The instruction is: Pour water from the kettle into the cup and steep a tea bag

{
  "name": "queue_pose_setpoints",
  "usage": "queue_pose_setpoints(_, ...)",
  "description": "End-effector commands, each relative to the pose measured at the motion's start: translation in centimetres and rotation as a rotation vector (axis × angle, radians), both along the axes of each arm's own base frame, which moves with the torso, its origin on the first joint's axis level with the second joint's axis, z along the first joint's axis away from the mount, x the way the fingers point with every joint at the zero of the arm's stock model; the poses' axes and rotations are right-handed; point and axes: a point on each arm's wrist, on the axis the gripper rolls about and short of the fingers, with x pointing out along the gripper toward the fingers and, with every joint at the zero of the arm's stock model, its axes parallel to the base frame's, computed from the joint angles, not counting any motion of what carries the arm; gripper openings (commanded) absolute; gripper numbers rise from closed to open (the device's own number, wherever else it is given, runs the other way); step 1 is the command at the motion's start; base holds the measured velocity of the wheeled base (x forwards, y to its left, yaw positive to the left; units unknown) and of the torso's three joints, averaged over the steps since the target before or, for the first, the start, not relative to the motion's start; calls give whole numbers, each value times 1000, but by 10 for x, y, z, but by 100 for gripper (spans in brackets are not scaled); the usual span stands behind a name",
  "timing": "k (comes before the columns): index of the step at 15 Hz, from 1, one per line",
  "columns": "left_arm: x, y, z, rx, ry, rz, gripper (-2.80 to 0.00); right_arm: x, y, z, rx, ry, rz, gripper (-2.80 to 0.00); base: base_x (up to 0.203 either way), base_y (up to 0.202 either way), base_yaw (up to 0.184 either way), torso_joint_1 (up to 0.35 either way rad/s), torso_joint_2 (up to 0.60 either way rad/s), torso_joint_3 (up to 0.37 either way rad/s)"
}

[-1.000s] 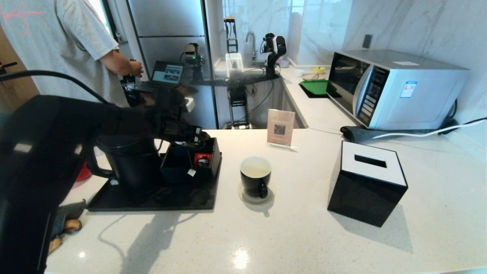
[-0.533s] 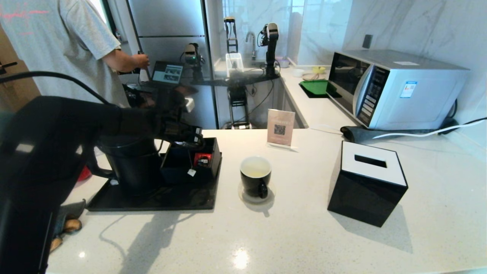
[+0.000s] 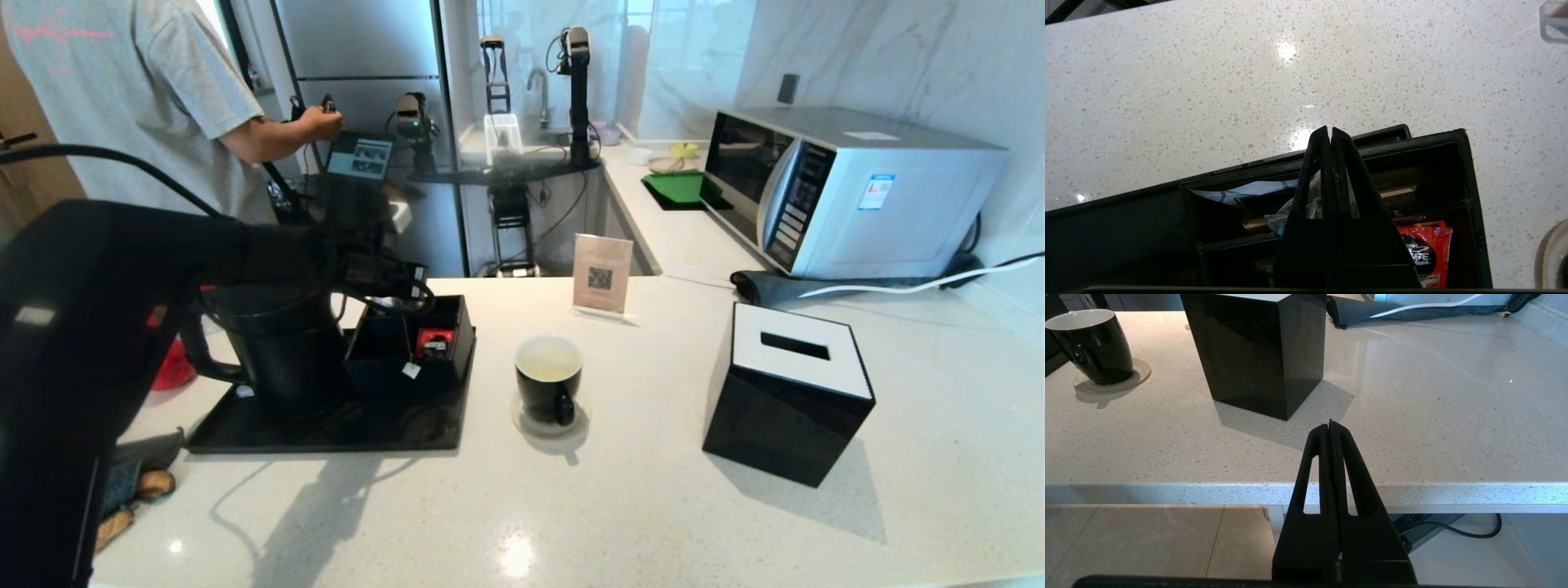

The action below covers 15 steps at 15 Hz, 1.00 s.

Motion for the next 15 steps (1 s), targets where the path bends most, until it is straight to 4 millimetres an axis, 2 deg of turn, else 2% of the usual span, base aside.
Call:
queue_pose_setpoints(1, -5, 1, 15, -5, -30, 0, -280, 0, 0, 0, 1, 1, 0, -280, 0, 0, 0, 0, 0, 0)
queue_pose_setpoints(9, -33, -1, 65, -35, -128, -18, -280, 0, 0, 0, 1, 1, 0, -280, 0, 0, 0, 0, 0, 0)
queue_pose_setpoints(15, -80, -4, 99, -58, -164, -45, -280, 0, 0, 0, 1, 1, 0, -280, 0, 0, 0, 0, 0, 0)
